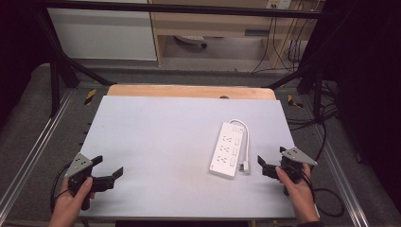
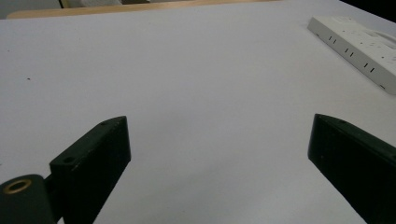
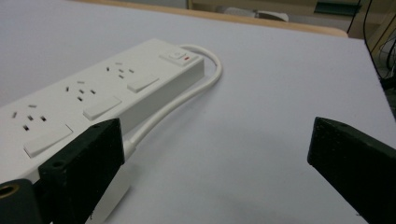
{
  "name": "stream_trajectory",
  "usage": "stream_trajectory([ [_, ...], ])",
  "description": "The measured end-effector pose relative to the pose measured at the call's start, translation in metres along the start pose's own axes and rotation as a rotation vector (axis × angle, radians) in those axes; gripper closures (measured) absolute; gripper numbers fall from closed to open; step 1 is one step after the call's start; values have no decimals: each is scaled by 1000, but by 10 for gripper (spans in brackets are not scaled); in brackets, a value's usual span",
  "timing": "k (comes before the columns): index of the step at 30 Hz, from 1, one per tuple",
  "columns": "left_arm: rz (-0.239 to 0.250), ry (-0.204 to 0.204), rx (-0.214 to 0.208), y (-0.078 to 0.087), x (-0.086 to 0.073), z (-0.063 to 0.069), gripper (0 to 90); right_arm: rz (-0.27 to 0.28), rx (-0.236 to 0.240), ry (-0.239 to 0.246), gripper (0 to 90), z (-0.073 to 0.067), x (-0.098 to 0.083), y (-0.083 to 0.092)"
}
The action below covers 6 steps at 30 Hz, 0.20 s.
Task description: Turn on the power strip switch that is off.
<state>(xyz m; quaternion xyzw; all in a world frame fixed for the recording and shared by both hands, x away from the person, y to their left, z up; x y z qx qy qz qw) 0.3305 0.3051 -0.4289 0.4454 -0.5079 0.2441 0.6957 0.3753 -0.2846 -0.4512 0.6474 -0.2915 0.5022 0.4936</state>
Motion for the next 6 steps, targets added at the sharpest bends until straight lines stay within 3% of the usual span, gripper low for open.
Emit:
stream_trajectory([
  [6, -3, 0, 0, 0, 0, 0, 59, -69, 10, 20, 44, -2, -8, -9],
])
Point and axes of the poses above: each handheld gripper's, and its own axes: y roughly backward along the jaws, x roughly out of its top, z roughly to its right, the point moved 2 cm from there along -y, roughly forward along the jaws, and after that the axes turned 5 degrees about z, right-handed, at the moved point
